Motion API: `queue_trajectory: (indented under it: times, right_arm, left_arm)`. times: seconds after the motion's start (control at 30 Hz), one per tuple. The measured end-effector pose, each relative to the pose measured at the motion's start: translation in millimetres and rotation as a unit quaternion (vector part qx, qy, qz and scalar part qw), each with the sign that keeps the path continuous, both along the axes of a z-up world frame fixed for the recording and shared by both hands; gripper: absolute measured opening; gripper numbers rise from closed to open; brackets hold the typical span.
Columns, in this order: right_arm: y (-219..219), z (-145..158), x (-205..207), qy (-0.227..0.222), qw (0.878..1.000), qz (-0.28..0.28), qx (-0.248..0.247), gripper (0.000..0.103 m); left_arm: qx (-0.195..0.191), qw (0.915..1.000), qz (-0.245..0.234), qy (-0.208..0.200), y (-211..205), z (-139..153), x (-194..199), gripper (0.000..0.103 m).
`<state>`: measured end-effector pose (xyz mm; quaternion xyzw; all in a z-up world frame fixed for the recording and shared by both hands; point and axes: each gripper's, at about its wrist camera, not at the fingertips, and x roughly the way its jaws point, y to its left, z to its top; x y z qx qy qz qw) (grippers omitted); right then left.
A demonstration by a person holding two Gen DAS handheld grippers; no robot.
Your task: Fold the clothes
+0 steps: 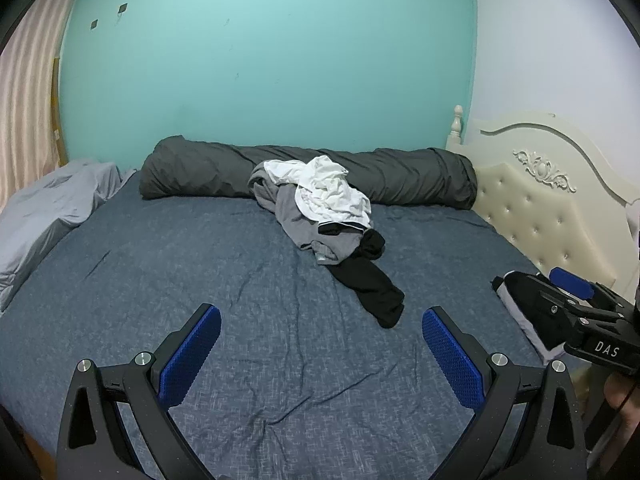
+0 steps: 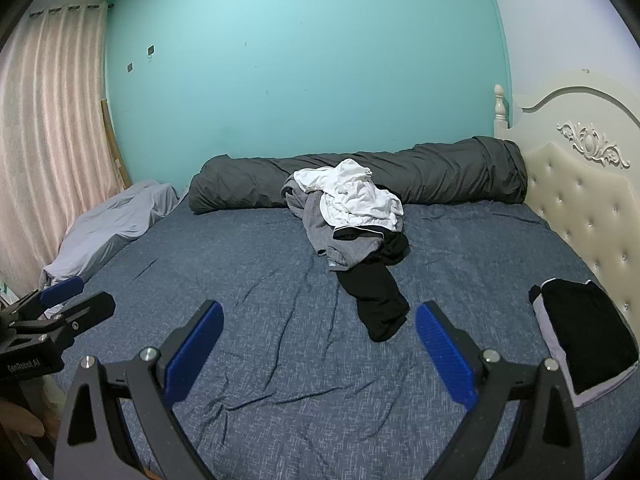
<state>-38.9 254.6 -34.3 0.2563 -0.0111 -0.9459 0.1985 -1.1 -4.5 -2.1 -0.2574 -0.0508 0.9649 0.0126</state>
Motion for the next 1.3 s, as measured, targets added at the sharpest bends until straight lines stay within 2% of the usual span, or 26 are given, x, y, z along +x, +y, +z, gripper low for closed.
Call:
queue_trajectory:
  times: [0.47,1.3]
  right_arm:
    - [5.2,2.4,-0.8,0.001,1.0,-0.001,-0.001,0.098]
    - [5.6,0.5,-1.8,-0.001,1.0,-0.002,-0.001,0.098]
  left_arm:
    - [-0.015,0.9999,0.003,0.004,20.7,-14.6,3.3,0.103]
    - [-0.012,0.9999,0.003,-0.001,15.7,-4.6,1.8,0.103]
